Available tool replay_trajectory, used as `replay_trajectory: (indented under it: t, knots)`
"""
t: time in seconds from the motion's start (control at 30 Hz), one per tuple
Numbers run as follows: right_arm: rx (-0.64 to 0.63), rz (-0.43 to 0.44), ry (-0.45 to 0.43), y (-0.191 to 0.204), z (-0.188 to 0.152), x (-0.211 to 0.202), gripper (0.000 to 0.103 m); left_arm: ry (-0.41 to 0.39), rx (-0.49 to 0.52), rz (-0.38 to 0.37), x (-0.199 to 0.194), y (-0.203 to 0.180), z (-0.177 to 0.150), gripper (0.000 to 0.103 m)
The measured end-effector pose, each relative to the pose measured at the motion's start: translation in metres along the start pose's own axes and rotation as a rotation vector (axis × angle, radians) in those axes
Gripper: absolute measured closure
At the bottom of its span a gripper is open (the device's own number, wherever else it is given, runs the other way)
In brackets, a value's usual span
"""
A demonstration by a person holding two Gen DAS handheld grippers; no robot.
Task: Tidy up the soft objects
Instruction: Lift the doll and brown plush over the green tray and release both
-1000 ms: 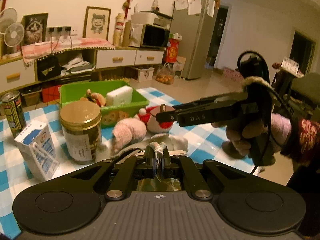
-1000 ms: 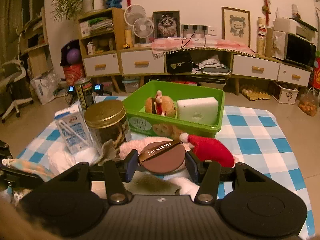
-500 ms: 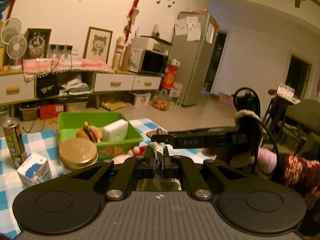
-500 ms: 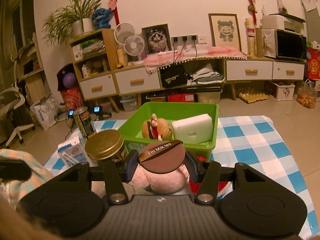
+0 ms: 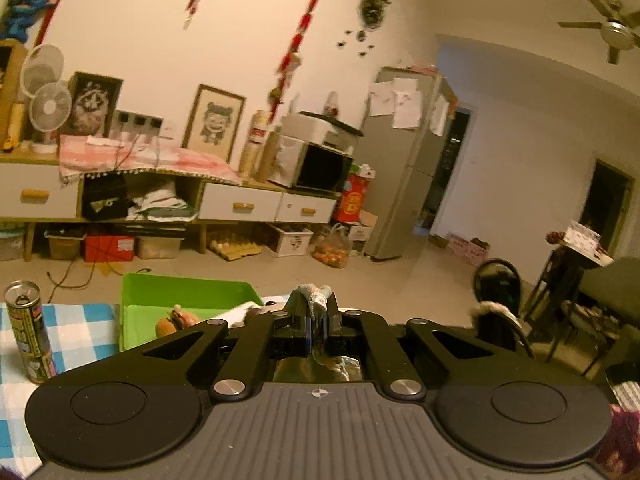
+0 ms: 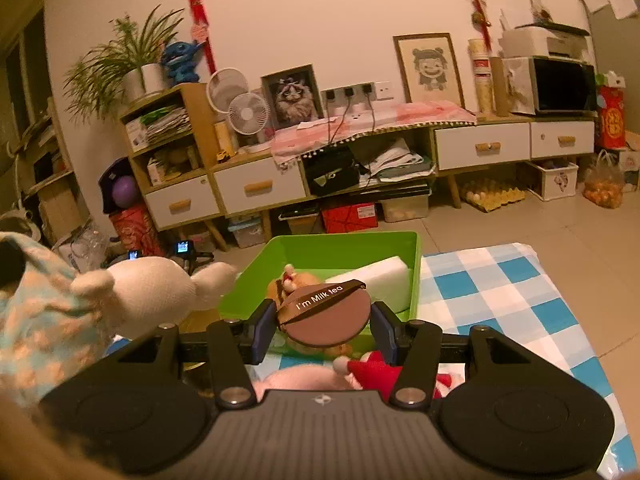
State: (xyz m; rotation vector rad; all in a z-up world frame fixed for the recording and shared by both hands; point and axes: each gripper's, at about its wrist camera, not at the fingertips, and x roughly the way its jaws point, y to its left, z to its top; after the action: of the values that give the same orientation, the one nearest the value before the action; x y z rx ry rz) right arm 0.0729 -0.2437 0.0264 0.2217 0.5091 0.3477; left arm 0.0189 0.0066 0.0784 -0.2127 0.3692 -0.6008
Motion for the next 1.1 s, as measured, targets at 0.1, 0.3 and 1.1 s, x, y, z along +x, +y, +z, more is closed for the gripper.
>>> replay_trajectory:
  t: [0.1, 0.3, 1.1]
  knots:
    - [0.022, -0.010, 0.003, -0.005, 0.005, 0.008, 0.086, 0.024, -0.026, 0.035, 0.021, 0.015, 0.012, 0.103]
    - [0.045, -0.034, 0.048, -0.011, 0.011, 0.033, 0.086, 0.092, -0.065, 0.123, 0.066, 0.049, 0.037, 0.103]
    - [0.097, -0.146, 0.163, -0.031, 0.003, 0.108, 0.086, 0.383, 0.194, 0.438, 0.217, 0.121, 0.028, 0.103]
